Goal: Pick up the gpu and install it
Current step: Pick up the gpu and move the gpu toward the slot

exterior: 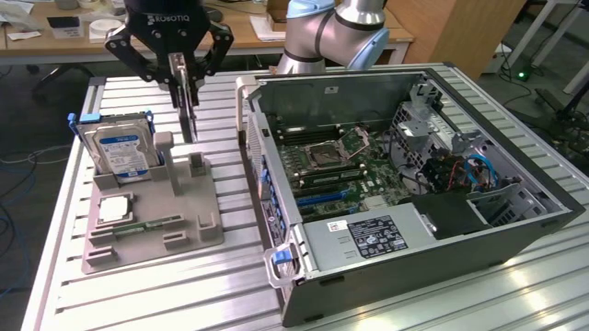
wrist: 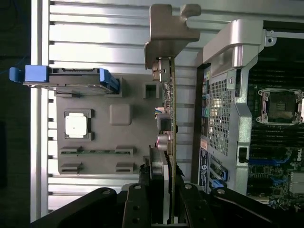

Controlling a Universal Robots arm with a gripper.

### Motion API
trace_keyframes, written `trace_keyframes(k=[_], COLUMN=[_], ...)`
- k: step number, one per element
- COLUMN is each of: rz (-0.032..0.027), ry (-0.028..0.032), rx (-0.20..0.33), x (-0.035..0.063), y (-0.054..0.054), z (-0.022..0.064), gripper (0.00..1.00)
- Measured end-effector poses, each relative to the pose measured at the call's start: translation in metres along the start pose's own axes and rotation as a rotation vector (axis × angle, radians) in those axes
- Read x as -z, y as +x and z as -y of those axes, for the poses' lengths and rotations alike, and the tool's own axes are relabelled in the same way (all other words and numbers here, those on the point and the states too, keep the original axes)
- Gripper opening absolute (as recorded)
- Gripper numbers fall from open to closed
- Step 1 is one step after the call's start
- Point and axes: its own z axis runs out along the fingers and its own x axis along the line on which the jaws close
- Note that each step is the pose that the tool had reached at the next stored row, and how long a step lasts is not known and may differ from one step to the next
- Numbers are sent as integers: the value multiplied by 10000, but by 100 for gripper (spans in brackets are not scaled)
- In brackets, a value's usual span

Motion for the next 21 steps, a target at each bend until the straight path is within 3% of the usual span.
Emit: trace_keyframes(k=[21], rz=[0], ry=[-5], rx=[0], x=[189], y=[-4], z=[-3], gripper=[28])
